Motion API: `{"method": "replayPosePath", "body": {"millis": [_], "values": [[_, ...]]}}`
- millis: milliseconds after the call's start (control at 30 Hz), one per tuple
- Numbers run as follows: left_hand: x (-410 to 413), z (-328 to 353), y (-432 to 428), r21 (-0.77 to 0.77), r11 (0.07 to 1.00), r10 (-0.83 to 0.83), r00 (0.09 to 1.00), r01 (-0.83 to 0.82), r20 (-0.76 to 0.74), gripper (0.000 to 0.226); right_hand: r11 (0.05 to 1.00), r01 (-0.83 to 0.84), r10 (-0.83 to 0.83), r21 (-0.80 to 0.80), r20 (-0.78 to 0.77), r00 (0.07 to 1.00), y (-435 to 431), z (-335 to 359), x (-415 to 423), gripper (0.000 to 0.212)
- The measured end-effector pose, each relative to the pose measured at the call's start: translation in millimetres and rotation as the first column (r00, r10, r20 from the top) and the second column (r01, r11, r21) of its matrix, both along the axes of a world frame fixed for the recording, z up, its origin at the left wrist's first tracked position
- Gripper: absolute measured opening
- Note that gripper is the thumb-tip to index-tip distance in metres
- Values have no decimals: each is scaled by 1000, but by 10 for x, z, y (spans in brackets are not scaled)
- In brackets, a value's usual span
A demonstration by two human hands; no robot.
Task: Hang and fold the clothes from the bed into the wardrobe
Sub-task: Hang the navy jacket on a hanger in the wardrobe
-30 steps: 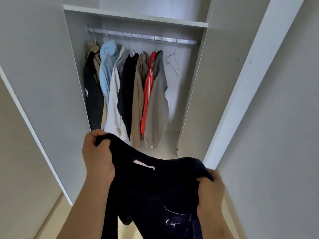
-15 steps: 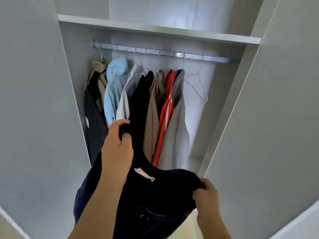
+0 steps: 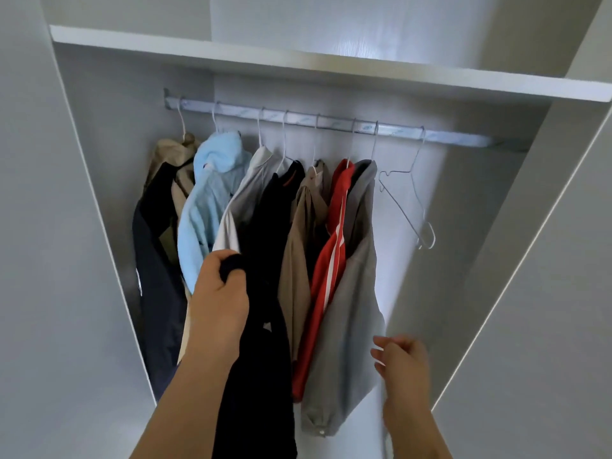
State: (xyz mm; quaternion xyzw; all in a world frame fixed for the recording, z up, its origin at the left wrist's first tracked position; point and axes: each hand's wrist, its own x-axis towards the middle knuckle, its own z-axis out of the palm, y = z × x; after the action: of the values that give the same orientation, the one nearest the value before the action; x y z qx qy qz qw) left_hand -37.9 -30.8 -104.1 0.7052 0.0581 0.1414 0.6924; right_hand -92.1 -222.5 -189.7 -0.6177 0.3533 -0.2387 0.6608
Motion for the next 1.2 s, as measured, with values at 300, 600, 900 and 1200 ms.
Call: {"method": "replayPosePath", "body": {"millis": [300, 600, 900, 1200], "values": [[1104, 170, -936, -46, 998, 49, 998, -47, 35, 24, 980, 181, -163, -85, 182, 970, -1080, 477, 1119, 14], [1771, 137, -1358, -103, 991, 79, 997, -81, -28, 27, 901, 292, -219, -321, 244, 944, -1597, 691, 1800, 49], [2115, 134, -1470, -141, 988, 47, 997, -54, -55, 29, 970, 124, -77, -209, 221, 972, -1664, 642, 2229, 53], [2198, 116, -1477, -162, 987, 11, 998, -22, -68, 29, 999, 22, -14, -50, 156, 988, -1828, 724, 2434, 22]]}}
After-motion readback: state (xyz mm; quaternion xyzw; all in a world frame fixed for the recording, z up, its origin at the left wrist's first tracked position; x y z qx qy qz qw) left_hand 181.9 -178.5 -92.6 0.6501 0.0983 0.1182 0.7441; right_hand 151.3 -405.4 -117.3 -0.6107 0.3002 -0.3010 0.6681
